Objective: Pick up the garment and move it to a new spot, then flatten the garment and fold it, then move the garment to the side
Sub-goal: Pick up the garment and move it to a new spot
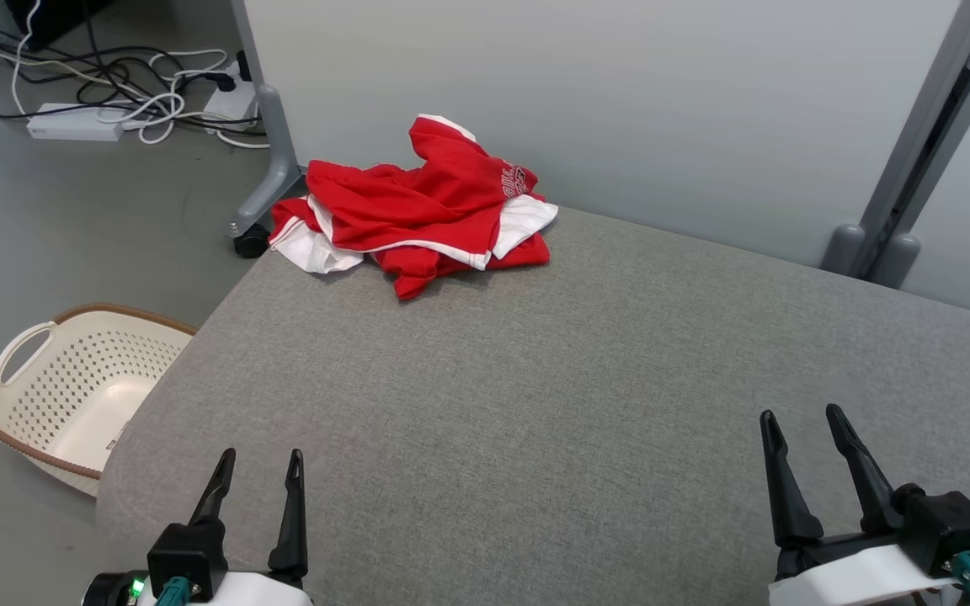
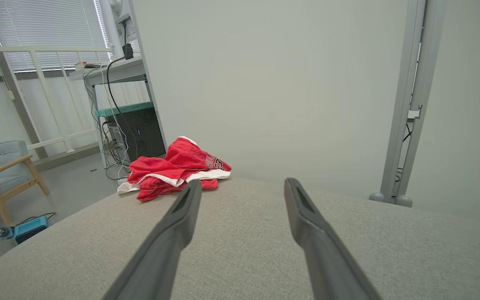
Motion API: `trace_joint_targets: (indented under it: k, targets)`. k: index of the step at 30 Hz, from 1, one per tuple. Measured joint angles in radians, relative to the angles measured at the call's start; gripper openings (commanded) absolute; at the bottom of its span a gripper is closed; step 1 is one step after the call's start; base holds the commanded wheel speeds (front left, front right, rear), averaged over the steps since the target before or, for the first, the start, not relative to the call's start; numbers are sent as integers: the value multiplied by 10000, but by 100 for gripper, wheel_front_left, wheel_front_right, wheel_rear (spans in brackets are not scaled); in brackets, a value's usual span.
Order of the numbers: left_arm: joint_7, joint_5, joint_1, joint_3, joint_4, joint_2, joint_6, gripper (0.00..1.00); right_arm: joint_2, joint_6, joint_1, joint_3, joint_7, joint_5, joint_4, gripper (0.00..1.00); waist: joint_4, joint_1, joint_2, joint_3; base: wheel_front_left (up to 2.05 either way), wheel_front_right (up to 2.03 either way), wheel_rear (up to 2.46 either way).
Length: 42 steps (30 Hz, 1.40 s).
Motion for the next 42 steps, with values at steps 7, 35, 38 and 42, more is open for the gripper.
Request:
trace_joint_targets:
  k: [7, 35, 38, 42]
  targets:
    - [0, -4, 29, 86, -25, -4, -10, 100, 0, 0, 0, 40, 0, -4, -2, 100, 291, 0, 0, 16, 0, 0, 0]
    - [1565, -1095, -5560, 656, 146, 1866, -1469, 100, 0, 0, -1221, 63, 0, -1198, -913, 100, -940, 0, 0, 2617, 0, 0, 0]
    - [2180, -1346, -6936, 476, 594, 2491, -1645, 100, -2, 0, -1480, 138, 0, -1542, -1158, 100, -1268, 0, 0, 3135, 0, 0, 0]
    - [2995, -1666, -8574, 111, 1413, 3392, -1705, 100, 4, 10, -1778, 73, 2, -1841, -1478, 100, -1741, 0, 0, 3842, 0, 0, 0]
